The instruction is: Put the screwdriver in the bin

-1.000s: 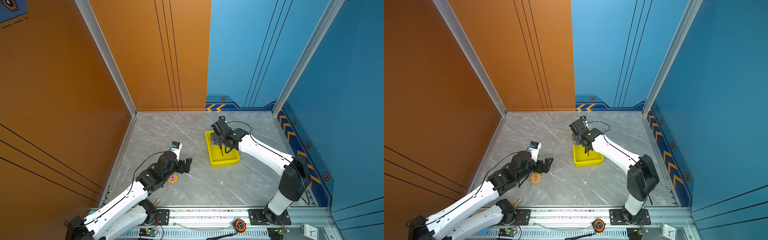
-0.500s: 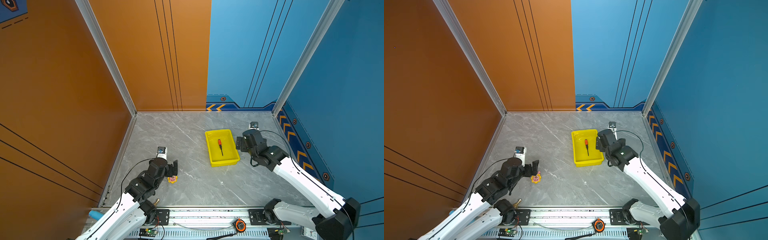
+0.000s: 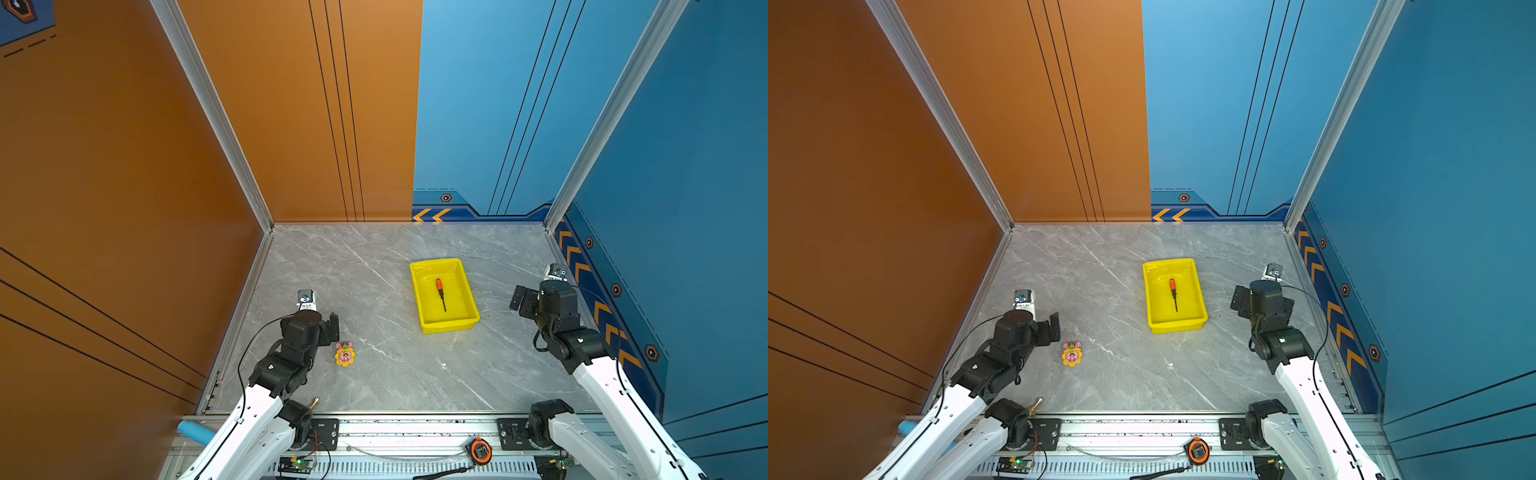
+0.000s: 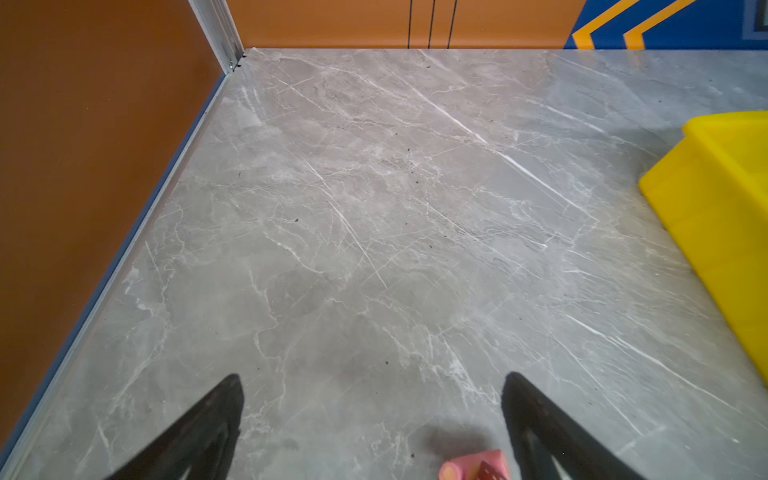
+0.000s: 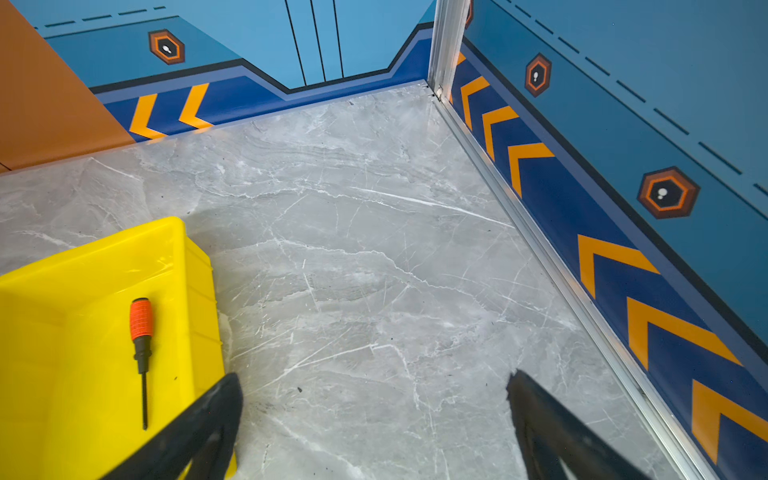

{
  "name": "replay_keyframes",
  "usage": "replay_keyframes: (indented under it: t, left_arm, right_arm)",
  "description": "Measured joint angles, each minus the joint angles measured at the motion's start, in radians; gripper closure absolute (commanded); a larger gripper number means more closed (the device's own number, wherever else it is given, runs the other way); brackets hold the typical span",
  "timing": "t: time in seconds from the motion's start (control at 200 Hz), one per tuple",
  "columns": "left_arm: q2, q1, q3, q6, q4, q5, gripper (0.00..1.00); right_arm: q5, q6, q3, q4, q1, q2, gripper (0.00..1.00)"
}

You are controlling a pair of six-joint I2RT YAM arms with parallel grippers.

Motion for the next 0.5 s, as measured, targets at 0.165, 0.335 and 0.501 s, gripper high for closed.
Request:
replay_keyframes:
  t: [0.165, 0.335, 0.501]
  left_arm:
    - [0.086, 0.11, -0.062, 0.066, 0.131, 0.002, 0.02]
    - [0.12, 0.207, -0.127, 0.128, 0.274, 0.047, 0.02]
    - [0.14, 0.266, -0.181, 0.177, 0.408, 0.11, 0.02]
  right_arm:
    - [-0.006, -0.019, -0.106, 0.087, -0.066, 0.026, 0.0]
    - [-0.052, -0.031, -0.198, 0.213, -0.111, 0.053, 0.0]
    - [-0.082, -0.081, -0.284, 0.359, -0.159, 0.053, 0.0]
